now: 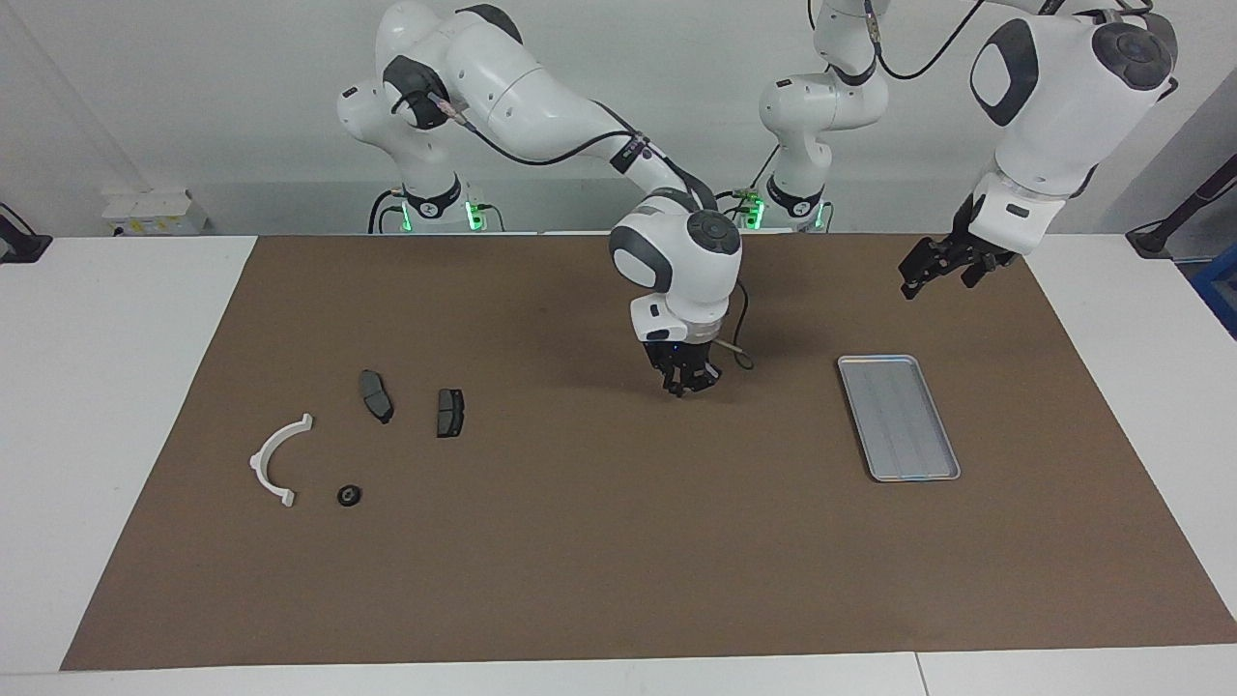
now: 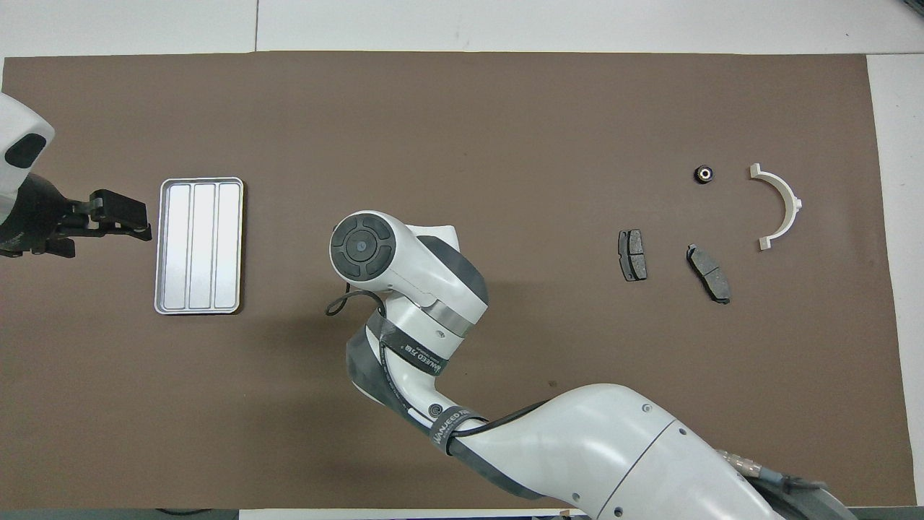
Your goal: Pick bearing gear from pile to tray
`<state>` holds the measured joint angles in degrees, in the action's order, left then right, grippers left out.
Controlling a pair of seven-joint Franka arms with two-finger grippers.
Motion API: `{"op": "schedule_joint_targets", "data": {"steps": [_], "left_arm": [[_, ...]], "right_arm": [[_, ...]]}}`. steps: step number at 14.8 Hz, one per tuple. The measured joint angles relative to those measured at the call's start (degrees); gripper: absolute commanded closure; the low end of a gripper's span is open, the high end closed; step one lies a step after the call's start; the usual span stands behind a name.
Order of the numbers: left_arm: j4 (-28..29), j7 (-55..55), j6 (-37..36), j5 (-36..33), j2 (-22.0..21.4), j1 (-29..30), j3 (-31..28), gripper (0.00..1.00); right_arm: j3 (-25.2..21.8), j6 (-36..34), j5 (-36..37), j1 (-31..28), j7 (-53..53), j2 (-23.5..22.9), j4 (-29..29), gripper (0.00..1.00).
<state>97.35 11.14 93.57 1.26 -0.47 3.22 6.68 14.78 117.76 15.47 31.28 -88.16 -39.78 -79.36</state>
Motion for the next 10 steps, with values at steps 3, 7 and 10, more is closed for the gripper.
{"op": "schedule_joint_targets", "data": {"steps": [3,7,10], "left_arm": [[0.0,-0.04,0.0,0.0,-0.11,0.0,0.01,0.0],[0.01,-0.04,0.12,0.0,-0.11,-0.02,0.15,0.0],[0.86,-0.01,1.24,0.0,-0.19,-0.03,0.16,0.0]], "right_arm": [[-0.11,1.61,0.74,0.0,0.0,-0.16,-1.12,1.0],[-0.14,2.17,0.97,-0.05,0.0,-0.16,-1.79,0.18],[-0.23,1.92,0.98,-0.18,0.0,-0.16,-1.8,0.0]]}}
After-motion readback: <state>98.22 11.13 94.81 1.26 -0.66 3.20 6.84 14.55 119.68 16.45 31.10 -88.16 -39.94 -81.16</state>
